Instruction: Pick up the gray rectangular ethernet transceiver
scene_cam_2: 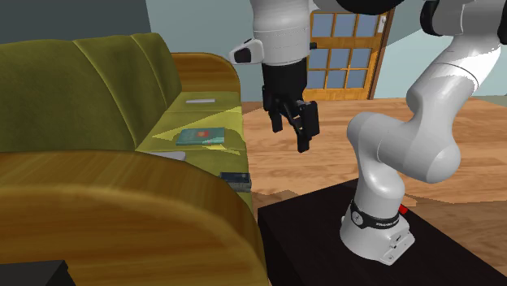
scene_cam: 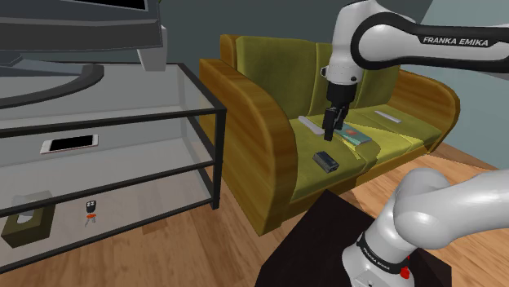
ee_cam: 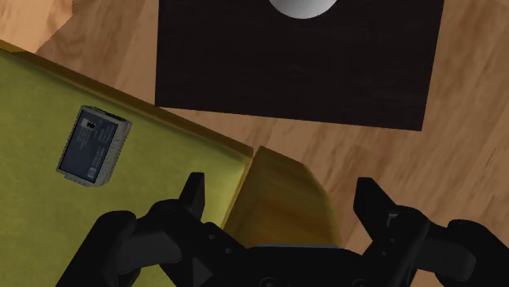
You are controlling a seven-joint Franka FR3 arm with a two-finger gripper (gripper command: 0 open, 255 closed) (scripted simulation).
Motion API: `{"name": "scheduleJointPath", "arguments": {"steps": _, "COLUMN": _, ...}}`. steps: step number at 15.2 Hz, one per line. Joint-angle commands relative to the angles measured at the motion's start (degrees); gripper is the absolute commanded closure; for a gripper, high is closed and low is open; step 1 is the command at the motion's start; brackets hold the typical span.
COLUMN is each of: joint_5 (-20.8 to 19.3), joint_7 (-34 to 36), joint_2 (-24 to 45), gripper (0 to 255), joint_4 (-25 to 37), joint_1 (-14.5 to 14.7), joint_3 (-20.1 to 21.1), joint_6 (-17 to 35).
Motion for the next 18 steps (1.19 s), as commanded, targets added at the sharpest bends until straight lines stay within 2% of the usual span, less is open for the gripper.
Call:
{"name": "scheduleJointPath", "arguments": {"steps": 1, "joint_5": 0.0, "joint_7": 0.0, "joint_2": 0.0, "gripper": 0, "joint_4": 0.0, "joint_1": 0.0, "joint_3": 0.0, "joint_6": 0.0}}
{"name": "scheduleJointPath", "arguments": {"steps": 10, "joint_5": -5.0, "joint_7": -4.3, "joint_2": 4.5, "gripper": 0, "joint_4": -7.3, "joint_1": -5.9, "joint_3": -10.6, "joint_6": 16.7}}
{"name": "scheduleJointPath", "arguments": {"steps": 18, "joint_5": -6.2, "joint_7": -9.5, "joint_2": 14.9, "gripper": 0, "joint_4": -9.0, "joint_1": -9.4, "joint_3": -21.1, "joint_6": 32.8}}
